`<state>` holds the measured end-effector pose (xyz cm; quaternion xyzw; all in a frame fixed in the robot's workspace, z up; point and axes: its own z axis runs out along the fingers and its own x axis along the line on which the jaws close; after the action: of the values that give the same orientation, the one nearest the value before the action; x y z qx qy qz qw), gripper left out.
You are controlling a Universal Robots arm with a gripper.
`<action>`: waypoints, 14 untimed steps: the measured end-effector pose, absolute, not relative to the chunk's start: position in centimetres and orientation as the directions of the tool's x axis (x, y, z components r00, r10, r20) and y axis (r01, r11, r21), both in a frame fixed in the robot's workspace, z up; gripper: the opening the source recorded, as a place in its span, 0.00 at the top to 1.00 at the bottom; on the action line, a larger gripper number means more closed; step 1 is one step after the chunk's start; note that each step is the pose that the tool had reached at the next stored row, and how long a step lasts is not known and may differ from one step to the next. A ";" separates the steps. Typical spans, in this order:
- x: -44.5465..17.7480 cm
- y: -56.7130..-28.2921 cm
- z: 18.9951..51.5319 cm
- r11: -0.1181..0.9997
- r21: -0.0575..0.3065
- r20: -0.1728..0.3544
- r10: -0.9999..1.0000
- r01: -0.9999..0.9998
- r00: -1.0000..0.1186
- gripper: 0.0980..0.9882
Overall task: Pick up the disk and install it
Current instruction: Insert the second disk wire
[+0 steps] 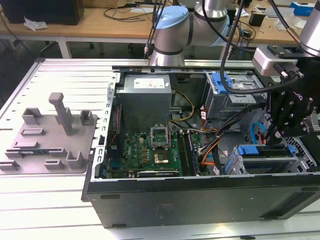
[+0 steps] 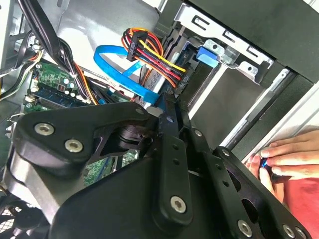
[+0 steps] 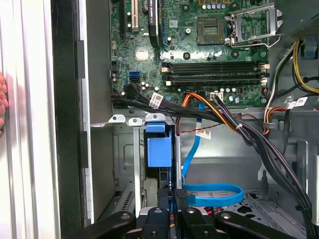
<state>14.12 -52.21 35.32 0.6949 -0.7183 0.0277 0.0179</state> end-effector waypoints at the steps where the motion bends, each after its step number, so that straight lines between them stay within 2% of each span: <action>1: 14.1 -52.2 35.3 0.033 -0.015 0.064 -0.997 -0.999 -0.034 0.93; 14: 14.2 -52.3 35.2 0.033 -0.015 0.064 -0.997 -0.999 -0.034 0.93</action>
<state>14.16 -52.34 35.17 0.6949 -0.7184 0.0278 0.0179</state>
